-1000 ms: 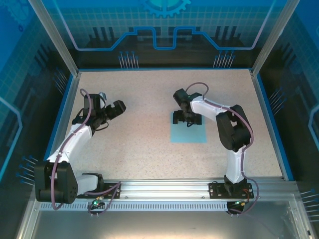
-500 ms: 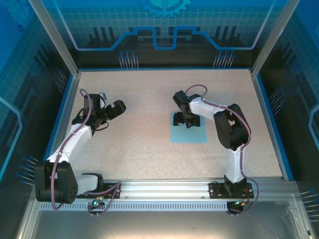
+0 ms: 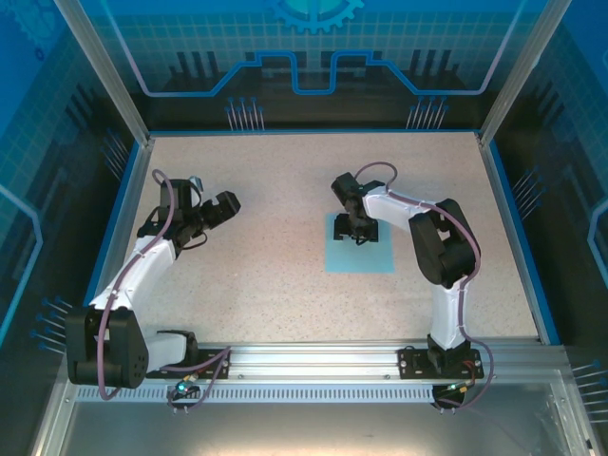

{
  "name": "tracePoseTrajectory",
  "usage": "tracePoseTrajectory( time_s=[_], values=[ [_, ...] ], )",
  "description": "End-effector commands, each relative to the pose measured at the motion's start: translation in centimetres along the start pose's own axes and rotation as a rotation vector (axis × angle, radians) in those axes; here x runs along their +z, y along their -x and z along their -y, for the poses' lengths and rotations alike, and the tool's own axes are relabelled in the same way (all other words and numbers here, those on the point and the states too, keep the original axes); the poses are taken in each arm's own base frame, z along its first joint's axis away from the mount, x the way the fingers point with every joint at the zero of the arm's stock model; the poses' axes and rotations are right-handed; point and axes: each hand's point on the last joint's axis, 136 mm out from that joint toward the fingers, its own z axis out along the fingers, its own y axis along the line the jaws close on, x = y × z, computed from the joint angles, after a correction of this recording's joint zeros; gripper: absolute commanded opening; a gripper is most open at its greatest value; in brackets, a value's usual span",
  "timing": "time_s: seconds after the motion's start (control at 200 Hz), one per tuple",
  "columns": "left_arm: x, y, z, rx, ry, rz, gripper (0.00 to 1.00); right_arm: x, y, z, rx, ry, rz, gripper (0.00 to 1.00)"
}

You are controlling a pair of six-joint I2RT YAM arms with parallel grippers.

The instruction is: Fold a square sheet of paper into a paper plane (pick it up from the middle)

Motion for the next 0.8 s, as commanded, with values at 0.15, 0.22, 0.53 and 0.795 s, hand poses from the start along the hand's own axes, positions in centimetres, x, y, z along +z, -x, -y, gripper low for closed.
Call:
tracePoseTrajectory(
  time_s=[0.15,0.22,0.53,0.795],
  values=[
    [0.0,-0.3,0.3,-0.03,-0.005,-0.035,0.98,1.7,-1.9,1.1,-0.006,-0.026,-0.079,0.71],
    [0.0,-0.4,0.3,-0.033,-0.004,-0.037,0.98,0.4,-1.1,1.0,-0.014,-0.02,-0.04,0.75],
    [0.1,-0.5,0.2,-0.042,-0.005,-0.041,0.98,-1.0,-0.6,0.7,-0.055,-0.03,-0.006,0.91],
    [0.2,-0.6,0.2,-0.043,-0.004,-0.049,0.99,1.6,-2.9,1.1,-0.032,-0.028,-0.102,0.92]
  ],
)
